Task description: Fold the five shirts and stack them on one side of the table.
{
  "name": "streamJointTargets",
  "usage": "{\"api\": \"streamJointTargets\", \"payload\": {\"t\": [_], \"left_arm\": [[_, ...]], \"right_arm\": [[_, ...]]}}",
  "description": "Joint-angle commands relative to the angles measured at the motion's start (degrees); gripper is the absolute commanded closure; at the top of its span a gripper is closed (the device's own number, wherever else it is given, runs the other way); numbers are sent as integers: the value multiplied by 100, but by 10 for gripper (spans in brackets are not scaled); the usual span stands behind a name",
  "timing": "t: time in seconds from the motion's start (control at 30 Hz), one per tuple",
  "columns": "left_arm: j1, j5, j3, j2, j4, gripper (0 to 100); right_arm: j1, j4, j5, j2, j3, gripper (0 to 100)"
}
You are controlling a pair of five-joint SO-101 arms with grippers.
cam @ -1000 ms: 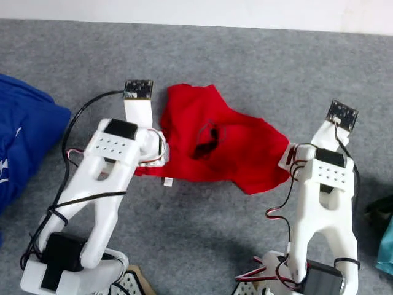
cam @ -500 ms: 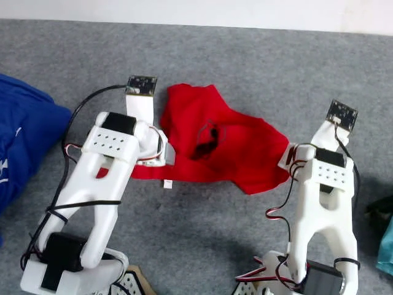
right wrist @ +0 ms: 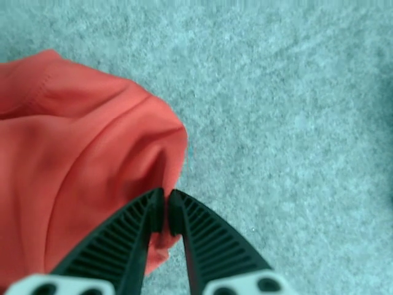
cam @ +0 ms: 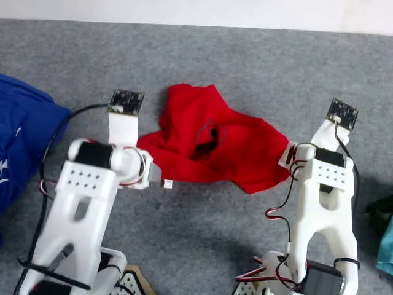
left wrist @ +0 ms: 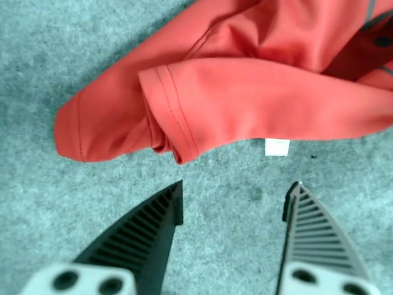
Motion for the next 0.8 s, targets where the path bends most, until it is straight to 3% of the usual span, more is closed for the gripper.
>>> {"api": "streamJointTargets", "payload": {"t": [0.0, 0.47, 0.77], "left_arm": [[-66, -44, 523, -268, -624, 727], [-75, -44, 558, 1253, -1512, 727], [-338, -70, 602, 787, -905, 727]], "right_arm": [[-31, -136, -44, -171, -4, 991], [-4, -136, -44, -171, -4, 991], [-4, -136, -44, -154, 4, 991]]}}
